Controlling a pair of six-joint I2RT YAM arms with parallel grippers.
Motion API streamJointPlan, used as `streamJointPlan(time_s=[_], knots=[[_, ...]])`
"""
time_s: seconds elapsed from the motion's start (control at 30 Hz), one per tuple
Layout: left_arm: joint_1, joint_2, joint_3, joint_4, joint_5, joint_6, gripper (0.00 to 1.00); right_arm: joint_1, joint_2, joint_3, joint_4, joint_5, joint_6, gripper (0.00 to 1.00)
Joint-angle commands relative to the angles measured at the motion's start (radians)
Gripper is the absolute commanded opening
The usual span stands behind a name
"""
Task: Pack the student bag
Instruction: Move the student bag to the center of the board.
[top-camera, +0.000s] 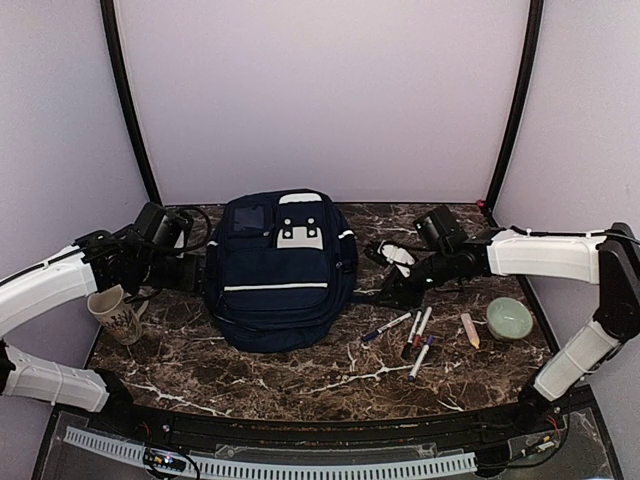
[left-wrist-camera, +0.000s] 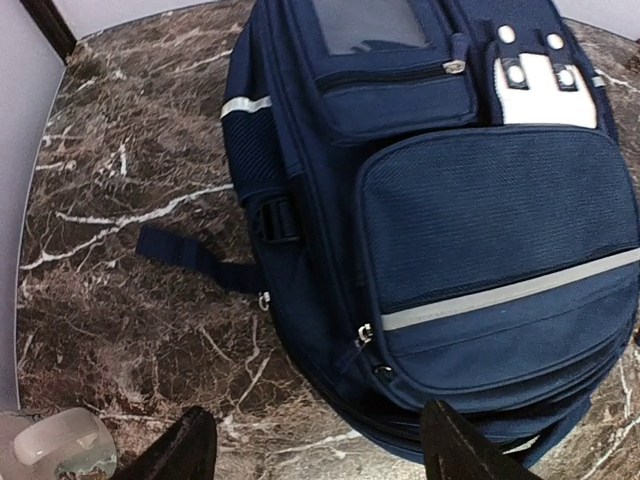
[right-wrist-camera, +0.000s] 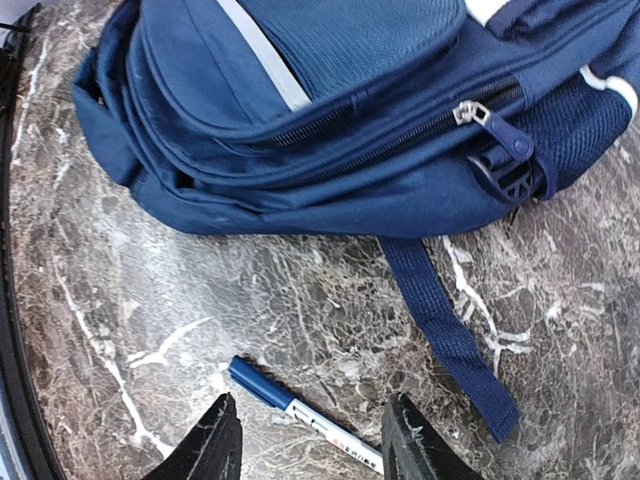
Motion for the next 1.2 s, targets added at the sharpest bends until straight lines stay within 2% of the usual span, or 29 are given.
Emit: streamJointPlan(time_s=[0.0,0.17,0.33,0.5,0.63,0.73,0.87,0.97,1.03,1.17], knots=[[0.063,0.050,-0.033,-0.027,0.011,-0.040,0.72,0.013,0.025,0.018,0.034,0.064,0.027,0.48],[0.120,0.130,-0.100,0.068,0.152,-0.038,0.71,0.030,0.045,0.009,0.046,0.084,0.023,0.48],[0.122,0.223,-0.145,0.151,0.205,-0.009,0.65,0.062,0.061,0.005,0.052,0.124,0.004,0.48],[0.108,0.297,-0.174,0.290,0.332,0.019,0.59,0.076,0.062,0.010,0.052,0.156,-0.004,0.48],[0.018,0.345,-0.156,0.385,0.346,0.044,0.59,0.076,0.062,-0.002,0.078,0.209,-0.005,0.48],[-0.101,0.450,-0.081,0.390,0.302,0.064,0.59,0.072,0.048,-0.012,0.104,0.263,-0.001,0.47],[-0.188,0.601,0.035,0.414,0.329,0.070,0.57,0.067,0.036,-0.013,0.109,0.305,-0.017,0.48],[-0.245,0.659,0.104,0.378,0.330,0.096,0.56,0.051,0.015,-0.009,0.100,0.329,-0.024,0.48],[-0.275,0.649,0.125,0.337,0.307,0.127,0.56,0.029,-0.008,-0.014,0.099,0.301,-0.024,0.48],[-0.298,0.497,0.080,0.309,0.331,0.199,0.57,-0.003,-0.028,-0.020,0.084,0.247,-0.039,0.48]])
